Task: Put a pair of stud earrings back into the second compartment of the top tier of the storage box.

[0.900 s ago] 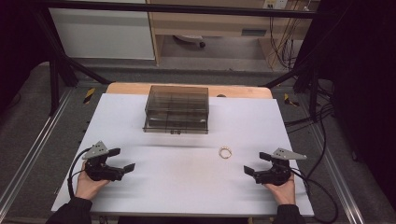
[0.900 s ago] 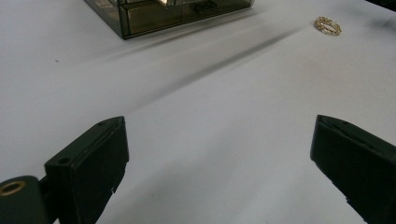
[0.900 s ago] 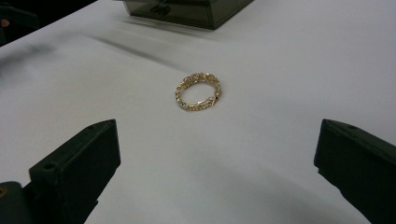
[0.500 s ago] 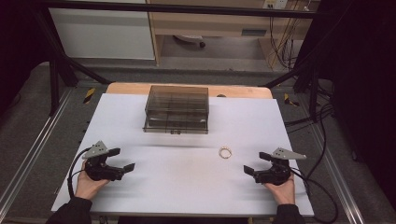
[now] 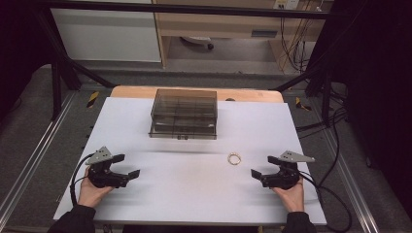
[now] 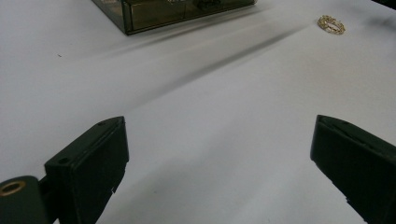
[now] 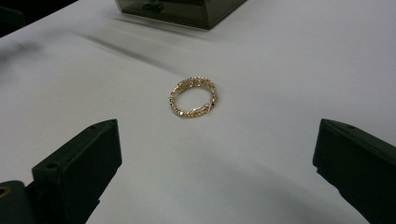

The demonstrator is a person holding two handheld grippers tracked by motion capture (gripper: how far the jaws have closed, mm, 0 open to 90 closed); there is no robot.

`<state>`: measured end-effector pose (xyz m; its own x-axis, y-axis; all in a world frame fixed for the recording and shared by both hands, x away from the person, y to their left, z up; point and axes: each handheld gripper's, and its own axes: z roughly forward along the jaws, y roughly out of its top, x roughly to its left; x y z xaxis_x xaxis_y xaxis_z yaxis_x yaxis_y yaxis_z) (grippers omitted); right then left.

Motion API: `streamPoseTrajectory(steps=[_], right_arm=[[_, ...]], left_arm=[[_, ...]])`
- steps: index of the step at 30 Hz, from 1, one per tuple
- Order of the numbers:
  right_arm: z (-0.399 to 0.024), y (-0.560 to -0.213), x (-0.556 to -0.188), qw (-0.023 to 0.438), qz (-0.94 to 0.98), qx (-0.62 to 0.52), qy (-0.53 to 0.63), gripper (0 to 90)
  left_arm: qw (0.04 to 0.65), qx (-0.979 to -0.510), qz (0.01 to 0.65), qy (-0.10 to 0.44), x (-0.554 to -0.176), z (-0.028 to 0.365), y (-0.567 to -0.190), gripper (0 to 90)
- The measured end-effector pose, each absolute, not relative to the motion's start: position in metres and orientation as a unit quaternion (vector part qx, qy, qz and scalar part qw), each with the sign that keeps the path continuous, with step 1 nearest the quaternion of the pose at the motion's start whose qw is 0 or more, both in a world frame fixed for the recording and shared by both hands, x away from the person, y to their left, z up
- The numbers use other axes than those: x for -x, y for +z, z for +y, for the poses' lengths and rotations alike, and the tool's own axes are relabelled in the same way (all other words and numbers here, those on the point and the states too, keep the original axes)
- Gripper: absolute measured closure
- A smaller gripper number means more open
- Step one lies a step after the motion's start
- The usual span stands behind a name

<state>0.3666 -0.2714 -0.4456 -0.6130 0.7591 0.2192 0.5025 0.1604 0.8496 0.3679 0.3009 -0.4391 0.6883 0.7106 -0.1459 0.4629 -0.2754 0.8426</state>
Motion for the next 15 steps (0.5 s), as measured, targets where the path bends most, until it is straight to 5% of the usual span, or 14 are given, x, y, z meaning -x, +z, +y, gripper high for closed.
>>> streamPoseTrajectory(steps=[15], right_arm=[[-0.256,-0.436,-0.380,0.137,0.753,-0.423,0.485,3.4]], left_arm=[[0.469,-0.789,0.375,0.131,-0.368,0.301,-0.440,4.2]])
